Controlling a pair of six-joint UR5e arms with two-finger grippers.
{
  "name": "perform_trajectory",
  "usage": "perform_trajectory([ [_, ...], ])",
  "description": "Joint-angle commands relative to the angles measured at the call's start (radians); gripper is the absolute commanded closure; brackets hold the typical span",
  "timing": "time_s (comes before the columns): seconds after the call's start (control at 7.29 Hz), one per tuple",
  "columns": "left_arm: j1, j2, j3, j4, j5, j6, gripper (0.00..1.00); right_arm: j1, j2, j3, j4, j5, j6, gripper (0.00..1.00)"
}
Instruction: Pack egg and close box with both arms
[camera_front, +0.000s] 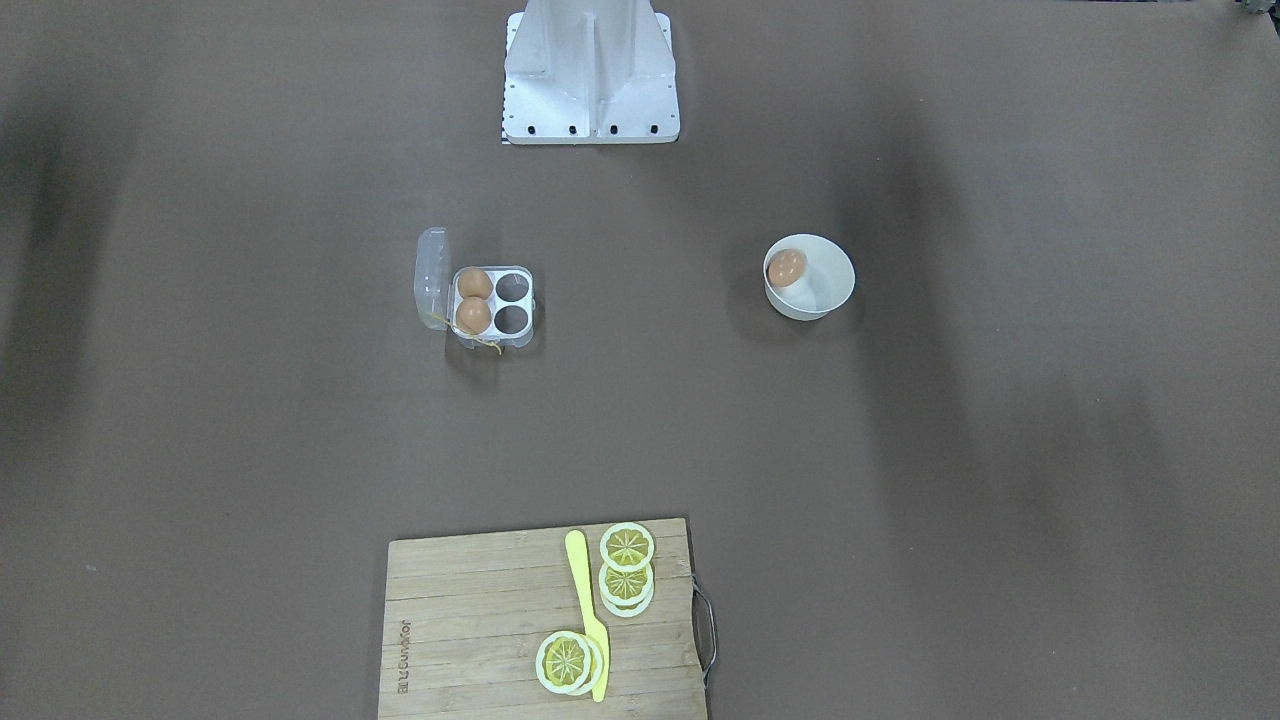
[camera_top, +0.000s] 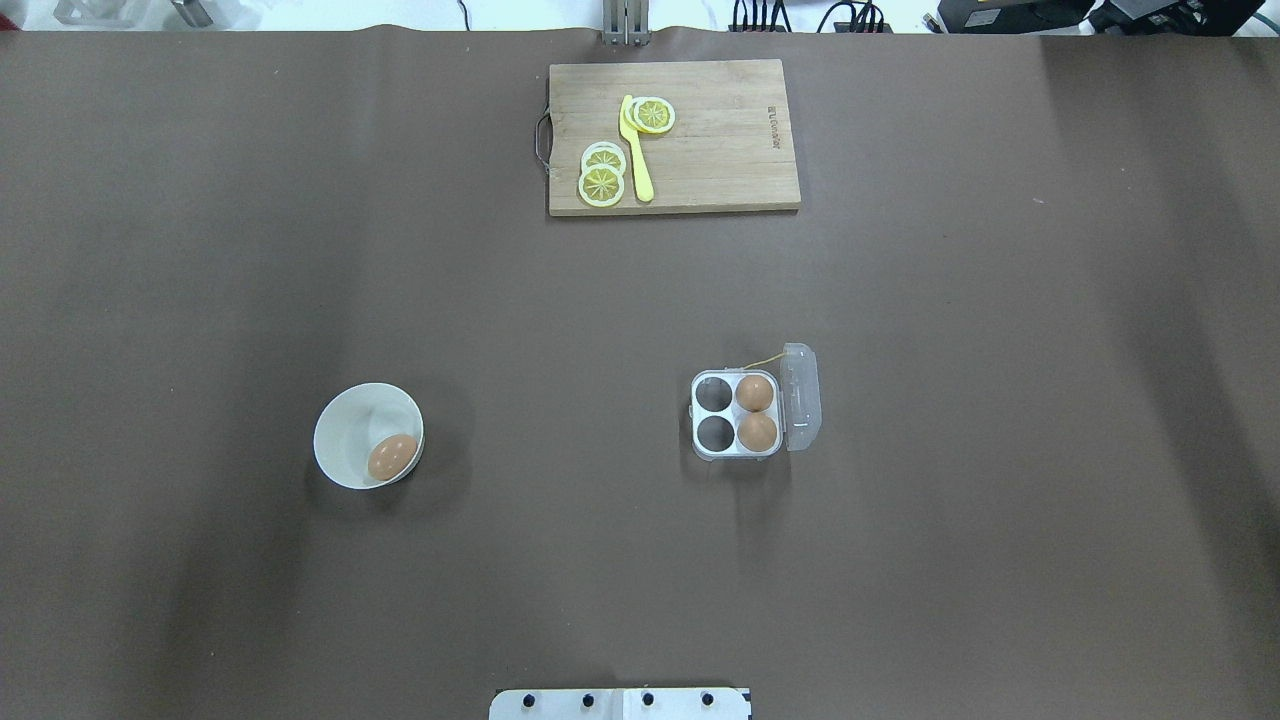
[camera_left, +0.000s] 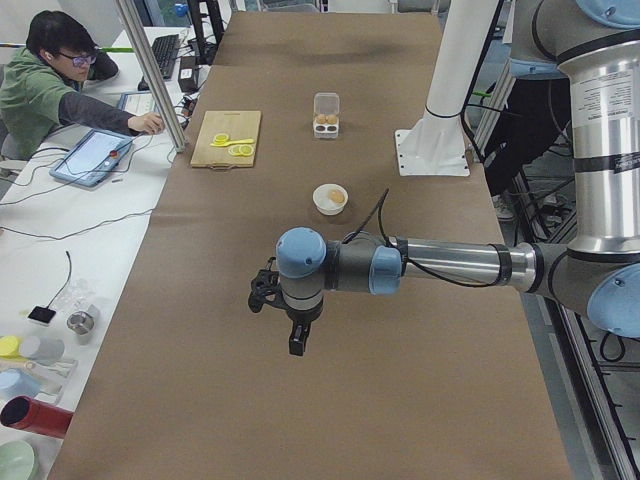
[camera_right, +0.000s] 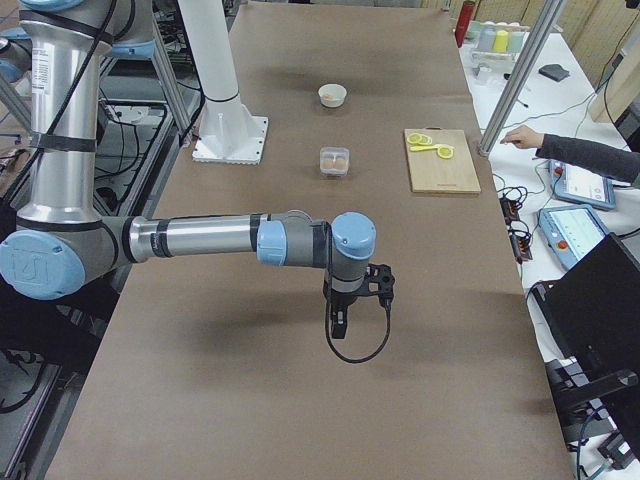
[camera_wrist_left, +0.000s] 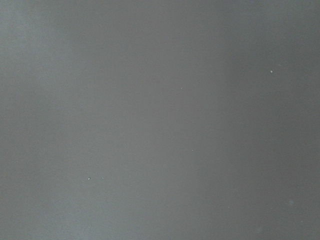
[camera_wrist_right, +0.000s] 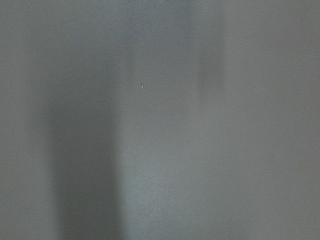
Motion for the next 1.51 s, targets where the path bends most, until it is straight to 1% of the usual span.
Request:
perform_trajectory([
  [0.0, 0.0, 0.0, 0.0, -0.002, 0.001, 0.005, 0.0, -0.002, 0.002, 0.001, 0.0, 0.0, 0.001, 0.0],
  [0.41, 0.0, 0.003, -0.009, -0.005, -0.003, 0.008, 0.0, -0.002, -0.001, 0.001, 0.002, -0.003, -0.011, 0.0],
  [0.69, 0.0, 0.002, -0.014, -0.029, -0.003, 0.008, 0.0, -0.002, 0.008, 0.021, 0.002, -0.006, -0.011, 0.0],
  [0.82, 0.0, -0.005, -0.015, -0.049, -0.005, 0.005, 0.0, -0.017, 0.01, 0.042, 0.002, -0.029, -0.011, 0.0],
  [0.96, 0.0, -0.006, -0.021, -0.106, -0.052, 0.006, 0.0, -0.029, 0.011, 0.088, 0.0, -0.02, -0.01, 0.0],
  [1.1, 0.0, -0.006, -0.017, -0.133, -0.128, 0.0, 0.0, -0.028, 0.005, 0.094, 0.003, -0.02, -0.011, 0.0],
  [1.23, 0.0, -0.014, -0.02, -0.161, -0.166, 0.0, 0.0, -0.028, 0.005, 0.114, 0.003, -0.026, -0.005, 0.0],
  [1.37, 0.0, -0.043, -0.009, -0.243, -0.168, -0.002, 0.0, -0.028, 0.008, 0.136, 0.003, -0.028, -0.004, 0.0],
])
